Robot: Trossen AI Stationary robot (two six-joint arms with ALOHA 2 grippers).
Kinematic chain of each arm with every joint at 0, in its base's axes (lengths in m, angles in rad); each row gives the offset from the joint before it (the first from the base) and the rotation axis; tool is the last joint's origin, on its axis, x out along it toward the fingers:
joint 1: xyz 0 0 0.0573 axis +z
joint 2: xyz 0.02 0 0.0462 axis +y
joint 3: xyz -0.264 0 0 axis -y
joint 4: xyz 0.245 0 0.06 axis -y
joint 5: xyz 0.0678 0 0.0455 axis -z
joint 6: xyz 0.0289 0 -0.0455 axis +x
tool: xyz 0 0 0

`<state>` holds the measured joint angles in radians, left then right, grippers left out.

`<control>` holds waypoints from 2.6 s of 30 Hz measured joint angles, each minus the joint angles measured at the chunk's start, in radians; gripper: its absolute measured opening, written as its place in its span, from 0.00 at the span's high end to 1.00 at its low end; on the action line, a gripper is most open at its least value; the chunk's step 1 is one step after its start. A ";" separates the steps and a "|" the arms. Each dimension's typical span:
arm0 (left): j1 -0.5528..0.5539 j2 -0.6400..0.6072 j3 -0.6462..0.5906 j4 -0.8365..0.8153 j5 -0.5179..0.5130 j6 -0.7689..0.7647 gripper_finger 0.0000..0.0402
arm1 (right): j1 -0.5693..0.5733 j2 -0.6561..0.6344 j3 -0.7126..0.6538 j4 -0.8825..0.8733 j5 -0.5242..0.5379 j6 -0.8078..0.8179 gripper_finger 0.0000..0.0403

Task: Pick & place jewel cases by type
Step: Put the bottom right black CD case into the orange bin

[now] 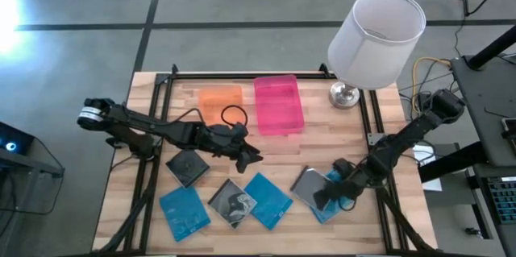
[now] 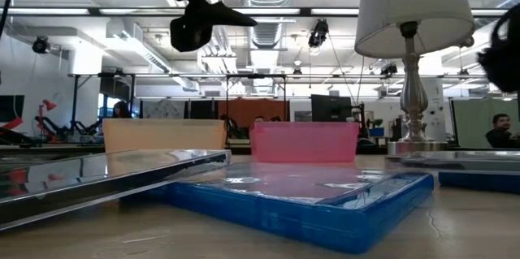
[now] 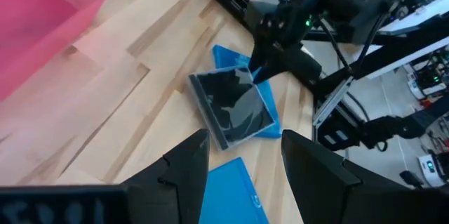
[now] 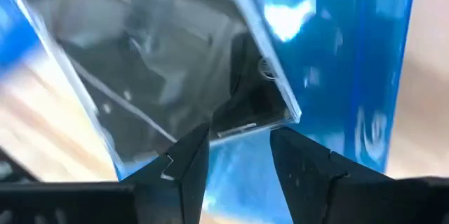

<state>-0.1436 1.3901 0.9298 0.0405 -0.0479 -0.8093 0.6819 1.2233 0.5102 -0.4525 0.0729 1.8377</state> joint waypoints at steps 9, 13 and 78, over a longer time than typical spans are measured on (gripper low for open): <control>0.013 0.086 0.002 0.020 0.005 -0.050 0.60 | -0.074 -0.001 0.000 0.015 0.032 -0.067 0.64; 0.055 0.160 0.020 0.112 0.063 -0.110 0.60 | -0.072 -0.002 0.000 0.014 0.015 -0.068 0.64; 0.071 0.839 0.569 0.041 0.336 -0.327 0.59 | -0.074 0.053 -0.023 0.093 -0.057 -0.099 0.66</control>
<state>-0.0723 2.2288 1.4990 0.0811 0.2879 -1.1365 0.6083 1.2766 0.4870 -0.3599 0.0161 1.7387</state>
